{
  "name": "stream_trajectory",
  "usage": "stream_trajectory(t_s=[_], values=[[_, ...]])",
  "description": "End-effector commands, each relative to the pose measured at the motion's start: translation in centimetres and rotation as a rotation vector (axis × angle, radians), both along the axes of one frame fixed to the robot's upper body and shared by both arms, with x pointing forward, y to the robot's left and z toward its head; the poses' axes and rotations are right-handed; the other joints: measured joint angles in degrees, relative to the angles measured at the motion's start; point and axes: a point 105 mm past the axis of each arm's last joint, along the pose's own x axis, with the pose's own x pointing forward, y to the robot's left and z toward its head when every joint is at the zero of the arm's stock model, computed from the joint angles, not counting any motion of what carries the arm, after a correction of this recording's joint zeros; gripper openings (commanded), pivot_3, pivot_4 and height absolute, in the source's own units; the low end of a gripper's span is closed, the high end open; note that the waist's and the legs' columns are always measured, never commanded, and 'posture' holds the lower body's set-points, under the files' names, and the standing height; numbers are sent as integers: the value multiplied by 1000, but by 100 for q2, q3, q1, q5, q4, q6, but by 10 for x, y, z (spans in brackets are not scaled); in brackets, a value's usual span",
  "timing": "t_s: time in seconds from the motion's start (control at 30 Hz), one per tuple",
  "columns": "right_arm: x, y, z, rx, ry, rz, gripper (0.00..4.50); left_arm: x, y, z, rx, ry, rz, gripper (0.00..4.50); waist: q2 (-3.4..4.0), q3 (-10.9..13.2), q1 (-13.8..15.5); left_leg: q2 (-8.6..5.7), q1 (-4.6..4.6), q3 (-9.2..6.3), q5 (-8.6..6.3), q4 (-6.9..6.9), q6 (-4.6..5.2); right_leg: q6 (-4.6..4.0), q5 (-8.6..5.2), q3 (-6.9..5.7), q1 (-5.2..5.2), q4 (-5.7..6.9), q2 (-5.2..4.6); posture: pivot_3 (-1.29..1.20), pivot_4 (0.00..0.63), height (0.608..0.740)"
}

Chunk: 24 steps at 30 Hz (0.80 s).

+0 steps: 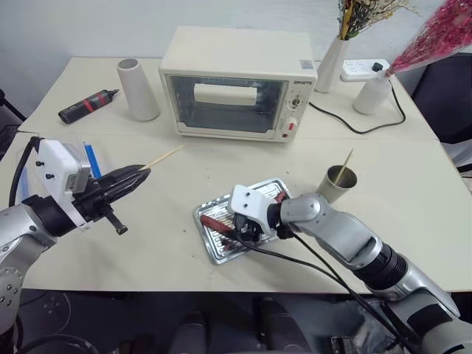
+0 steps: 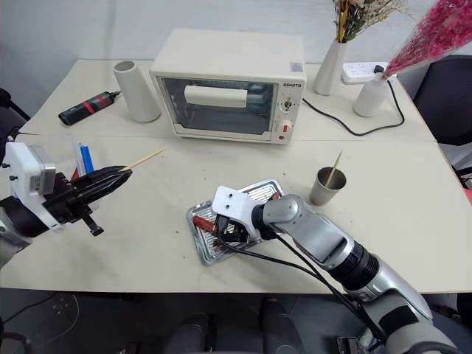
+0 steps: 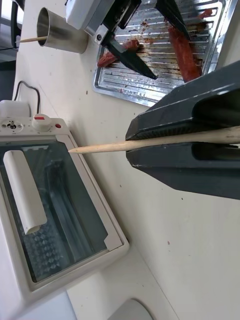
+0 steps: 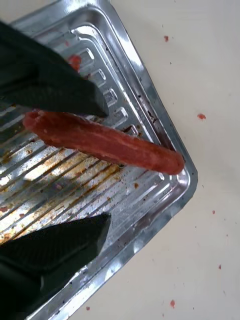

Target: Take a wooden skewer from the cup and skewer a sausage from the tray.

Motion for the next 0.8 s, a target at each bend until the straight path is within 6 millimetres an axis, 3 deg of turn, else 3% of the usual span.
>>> stream_trajectory(t_s=[0.03, 0.5, 0.67, 0.8], values=[[-2, 4, 4, 33, 10, 5, 1966, -3, -3, 8, 19, -52, -7, 0, 0, 0, -1, 0, 0, 0, 0, 1, 0, 0, 0, 0, 0, 1, 0, 0, 150, 740], [1, 18, -11, 20, 33, -55, 1966, -3, -2, 7, 32, -53, -5, 0, 0, 0, -1, -1, 3, -2, 4, 1, -7, 0, 0, -1, 0, 9, 0, 0, 150, 740], [1, 15, -9, 18, 23, -44, 436, -3, -2, 8, 31, -56, -5, 0, 0, -1, 0, -3, 3, -3, 4, 1, -8, 0, 0, -2, 0, 9, 0, 0, 150, 740], [-4, 14, -3, 31, 25, -6, 436, -2, -3, 8, 31, -57, -7, 0, -1, 0, 3, -3, 5, -3, 5, 1, -8, 0, 0, -3, 2, 11, 0, 0, 150, 740]])
